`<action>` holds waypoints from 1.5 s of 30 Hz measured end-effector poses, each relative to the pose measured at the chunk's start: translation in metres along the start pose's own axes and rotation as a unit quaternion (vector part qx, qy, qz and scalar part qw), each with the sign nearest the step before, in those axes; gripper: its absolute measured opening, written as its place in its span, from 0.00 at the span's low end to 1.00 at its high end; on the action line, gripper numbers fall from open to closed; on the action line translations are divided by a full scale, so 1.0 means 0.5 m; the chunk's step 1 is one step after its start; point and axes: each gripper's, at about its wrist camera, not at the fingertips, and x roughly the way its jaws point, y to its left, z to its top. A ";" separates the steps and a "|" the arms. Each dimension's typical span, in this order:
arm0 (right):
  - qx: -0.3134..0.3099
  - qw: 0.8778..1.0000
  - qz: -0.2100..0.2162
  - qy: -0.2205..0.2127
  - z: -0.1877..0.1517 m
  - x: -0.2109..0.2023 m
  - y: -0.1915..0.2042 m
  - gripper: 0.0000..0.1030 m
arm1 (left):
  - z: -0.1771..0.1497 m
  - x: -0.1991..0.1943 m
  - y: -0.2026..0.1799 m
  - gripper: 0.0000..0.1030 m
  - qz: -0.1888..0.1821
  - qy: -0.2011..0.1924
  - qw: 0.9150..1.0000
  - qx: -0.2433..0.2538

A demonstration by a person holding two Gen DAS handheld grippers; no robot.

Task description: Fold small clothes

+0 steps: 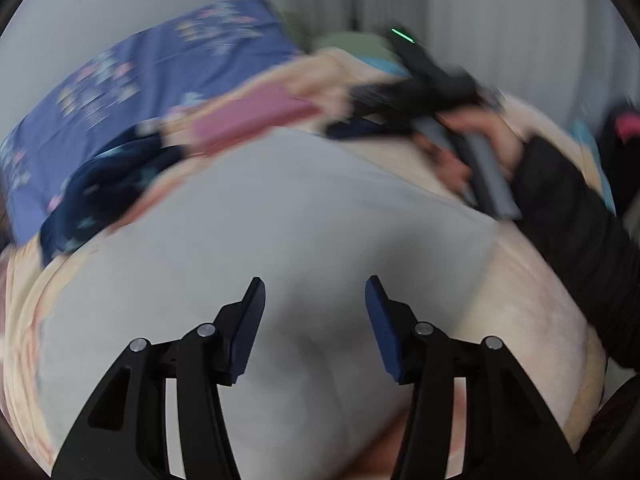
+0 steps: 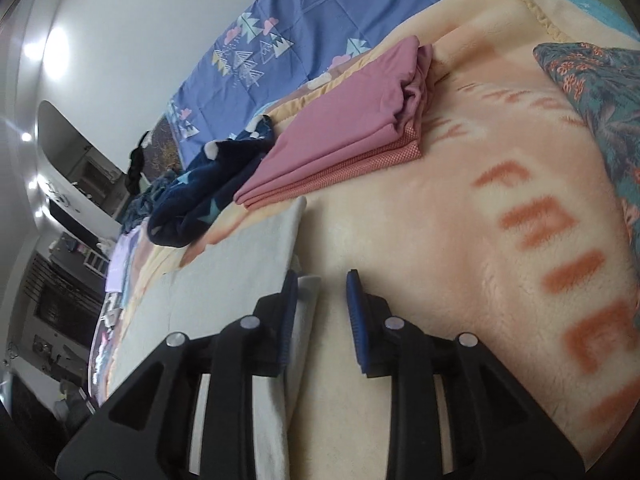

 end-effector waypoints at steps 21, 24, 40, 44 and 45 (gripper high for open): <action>0.004 0.992 0.108 0.058 0.005 -0.005 -0.010 0.60 | 0.083 0.039 -0.170 0.04 -0.003 -0.012 1.000 0.000; -0.022 0.993 0.089 0.067 -0.001 0.011 0.013 0.67 | 0.077 0.026 -0.148 0.04 -0.020 -0.013 0.999 -0.037; -0.001 1.000 0.030 -0.007 0.020 0.012 -0.001 0.00 | 0.049 0.090 -0.200 0.01 -0.036 0.010 0.999 0.005; 0.039 0.998 0.049 -0.003 0.021 0.011 -0.032 0.06 | 0.042 0.099 -0.195 0.02 -0.042 0.016 0.999 0.004; 0.042 0.997 0.058 -0.008 0.021 0.000 -0.033 0.11 | 0.041 0.099 -0.193 0.02 -0.046 0.015 0.999 0.001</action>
